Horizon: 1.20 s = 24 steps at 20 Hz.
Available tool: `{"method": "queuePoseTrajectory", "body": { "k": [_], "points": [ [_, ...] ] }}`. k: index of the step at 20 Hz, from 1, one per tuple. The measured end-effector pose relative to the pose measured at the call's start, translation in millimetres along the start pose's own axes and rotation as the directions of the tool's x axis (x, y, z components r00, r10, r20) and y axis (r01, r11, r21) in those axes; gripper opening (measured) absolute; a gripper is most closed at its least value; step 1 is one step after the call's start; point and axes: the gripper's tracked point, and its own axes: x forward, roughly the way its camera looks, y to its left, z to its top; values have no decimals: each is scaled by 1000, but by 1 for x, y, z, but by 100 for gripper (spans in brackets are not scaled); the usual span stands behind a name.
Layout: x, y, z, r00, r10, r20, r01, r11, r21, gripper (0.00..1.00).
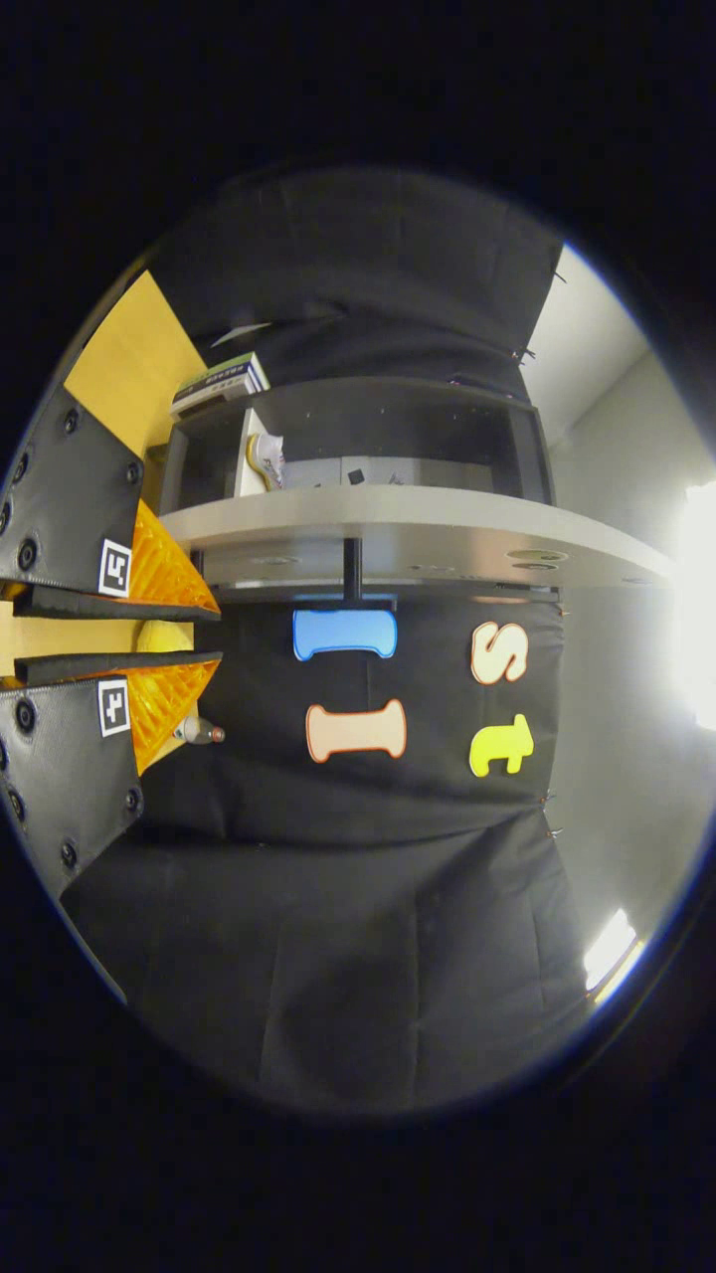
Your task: Open the shoe cabinet door, grab the shoes and put them into the shoe cabinet, then close the shoe cabinet door.
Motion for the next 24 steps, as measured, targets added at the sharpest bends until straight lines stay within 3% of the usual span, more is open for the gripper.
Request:
{"method": "queuePoseTrajectory", "body": {
  "k": [2, 7, 8, 11, 14, 16, 21, 24],
  "points": [
    [-10, 2, 7, 1000, -19, -8, 19, 1000, -8, 20],
    [-48, 27, 31, 1000, 21, 9, -22, 997, 69, 73],
    [-51, 35, 39, 999, 24, 25, -26, 995, 101, 79],
    [-57, 73, 55, 994, 94, 48, -101, 976, 191, 81],
    [-64, 107, 62, 985, 168, 30, -171, 958, 229, 90],
    [-71, 120, 60, 983, 181, 26, -182, 961, 209, 98],
    [-84, 158, 55, 977, 211, 32, -213, 968, 131, 97],
    [-79, 195, 18, 961, 276, -23, -274, 959, 73, 98]
  ]
}}
